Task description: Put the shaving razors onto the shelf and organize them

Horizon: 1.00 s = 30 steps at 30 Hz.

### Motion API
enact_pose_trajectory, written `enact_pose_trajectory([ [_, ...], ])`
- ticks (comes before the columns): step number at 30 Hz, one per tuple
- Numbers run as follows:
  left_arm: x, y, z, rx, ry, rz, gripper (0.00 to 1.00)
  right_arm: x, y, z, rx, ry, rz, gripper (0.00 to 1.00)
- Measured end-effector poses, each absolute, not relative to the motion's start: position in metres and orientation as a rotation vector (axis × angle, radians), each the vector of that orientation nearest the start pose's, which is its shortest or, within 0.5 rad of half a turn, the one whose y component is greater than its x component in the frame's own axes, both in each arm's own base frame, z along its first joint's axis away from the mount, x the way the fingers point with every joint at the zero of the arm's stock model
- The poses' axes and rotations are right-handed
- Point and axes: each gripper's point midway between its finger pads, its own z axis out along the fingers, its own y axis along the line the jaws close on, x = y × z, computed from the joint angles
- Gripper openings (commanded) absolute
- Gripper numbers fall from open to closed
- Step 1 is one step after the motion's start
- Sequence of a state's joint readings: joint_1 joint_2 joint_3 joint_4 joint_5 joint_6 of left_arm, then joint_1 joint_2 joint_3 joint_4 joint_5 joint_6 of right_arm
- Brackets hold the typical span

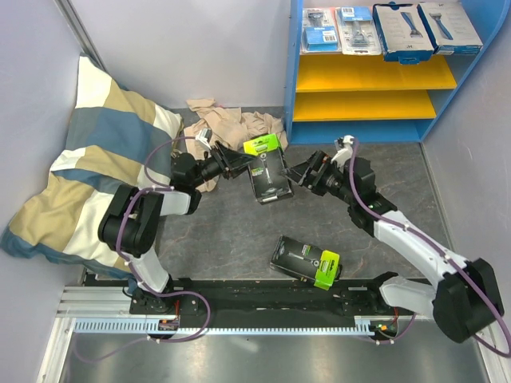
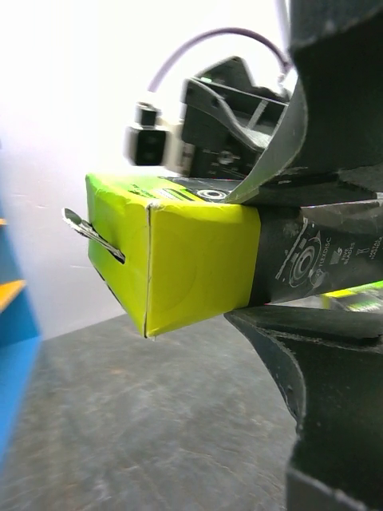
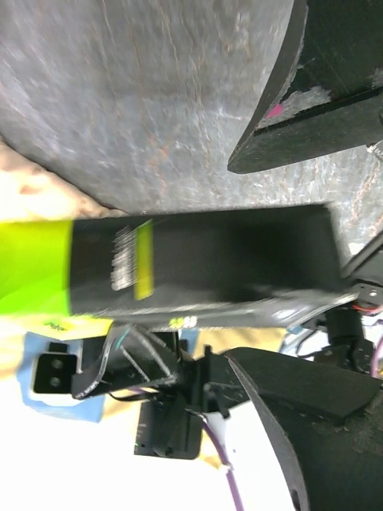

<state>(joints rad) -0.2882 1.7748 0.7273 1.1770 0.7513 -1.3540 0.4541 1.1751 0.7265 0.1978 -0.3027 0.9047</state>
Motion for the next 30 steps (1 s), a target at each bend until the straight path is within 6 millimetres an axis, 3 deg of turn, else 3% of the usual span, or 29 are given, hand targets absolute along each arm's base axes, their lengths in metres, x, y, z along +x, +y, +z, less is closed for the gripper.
enact_pose_trajectory([
  [5,0.372,-0.256,0.222,-0.303,1.739,-1.724,0.15,0.296,0.225,0.232,0.262,1.907,1.167,0.98],
  [11,0.387,-0.264,0.221,-0.427,1.785,-1.637,0.15,0.28,0.212,0.23,0.305,1.859,1.176,0.98],
  [22,0.391,-0.293,0.234,-0.466,1.805,-1.606,0.13,0.273,0.213,0.217,0.347,1.845,1.228,0.98],
  [30,0.385,-0.306,0.242,-0.433,1.802,-1.63,0.12,0.278,0.214,0.236,0.361,1.749,1.277,0.98],
])
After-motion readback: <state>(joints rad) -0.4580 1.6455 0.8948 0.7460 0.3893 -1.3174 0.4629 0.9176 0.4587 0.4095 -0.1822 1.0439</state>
